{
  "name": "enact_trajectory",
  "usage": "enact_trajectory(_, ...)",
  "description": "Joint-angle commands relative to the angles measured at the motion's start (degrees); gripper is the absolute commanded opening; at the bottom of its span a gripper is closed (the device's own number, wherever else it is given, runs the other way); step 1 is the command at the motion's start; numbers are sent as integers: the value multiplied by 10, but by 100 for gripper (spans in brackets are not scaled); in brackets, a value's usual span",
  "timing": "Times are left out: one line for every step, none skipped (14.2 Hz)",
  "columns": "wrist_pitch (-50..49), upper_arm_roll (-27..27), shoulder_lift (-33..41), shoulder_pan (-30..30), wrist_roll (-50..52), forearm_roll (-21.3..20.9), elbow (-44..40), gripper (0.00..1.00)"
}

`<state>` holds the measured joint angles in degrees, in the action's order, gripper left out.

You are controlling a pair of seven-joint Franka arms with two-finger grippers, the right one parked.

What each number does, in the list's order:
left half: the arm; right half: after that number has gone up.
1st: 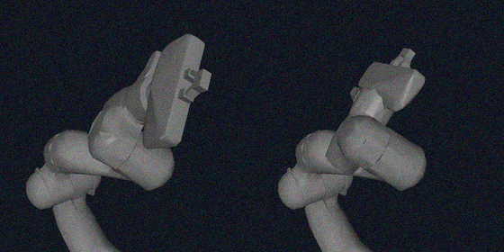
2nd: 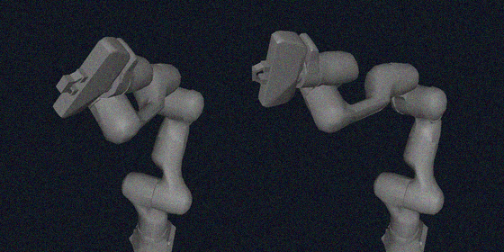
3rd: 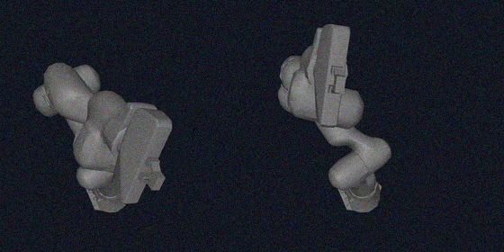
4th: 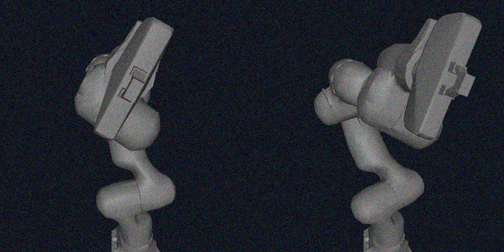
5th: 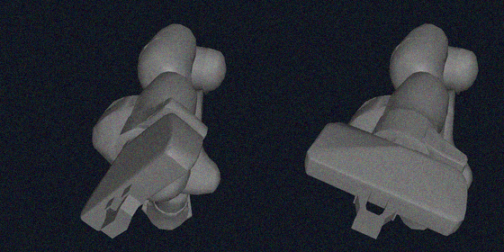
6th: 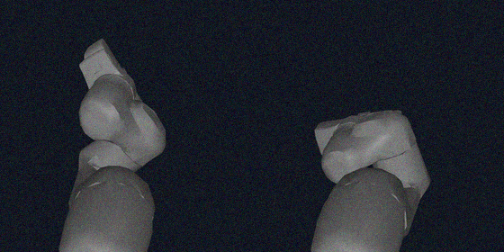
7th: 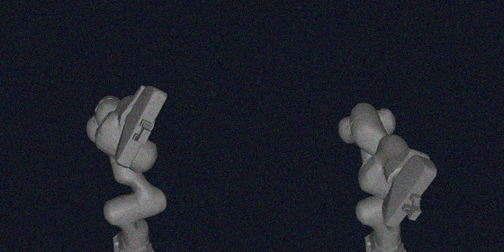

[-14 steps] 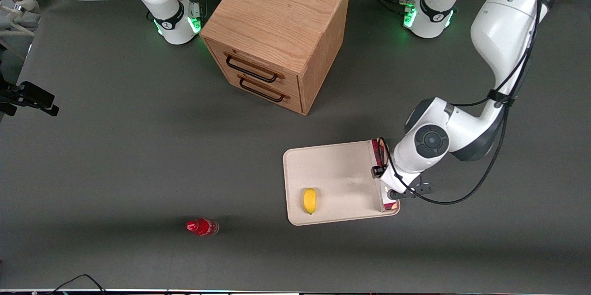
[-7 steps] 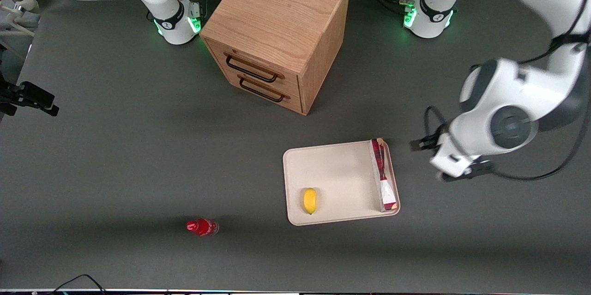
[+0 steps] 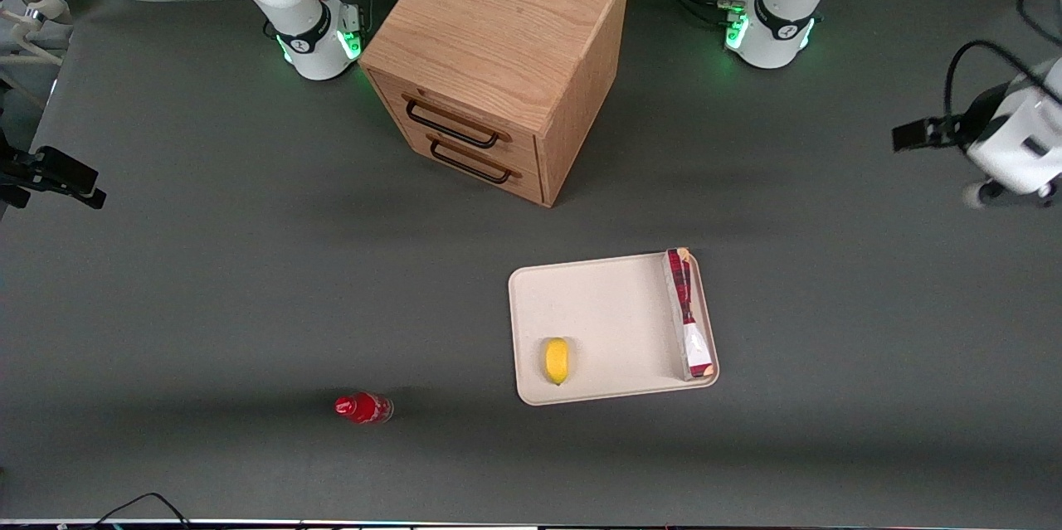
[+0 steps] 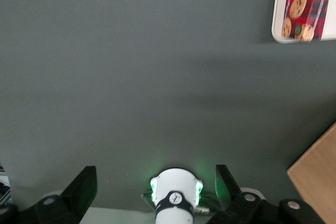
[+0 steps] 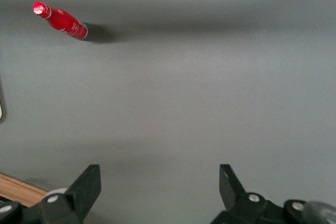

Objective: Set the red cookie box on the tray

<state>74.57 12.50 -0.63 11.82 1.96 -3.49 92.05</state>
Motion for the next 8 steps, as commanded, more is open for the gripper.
enact_trajectory(29,-17,102,-5,-28,13,109,100)
enact_trajectory(18,-17,100,-9,-17,11,104,100)
enact_trajectory(21,-17,97,-13,-17,9,98,100)
enact_trajectory(22,-18,86,-15,-19,8,81,100)
enact_trajectory(15,-23,71,-23,-19,8,54,100)
enact_trajectory(10,-41,58,-44,-23,7,38,100)
enact_trajectory(8,-72,52,-75,-23,4,24,100)
enact_trajectory(7,-96,51,-92,-27,4,20,100)
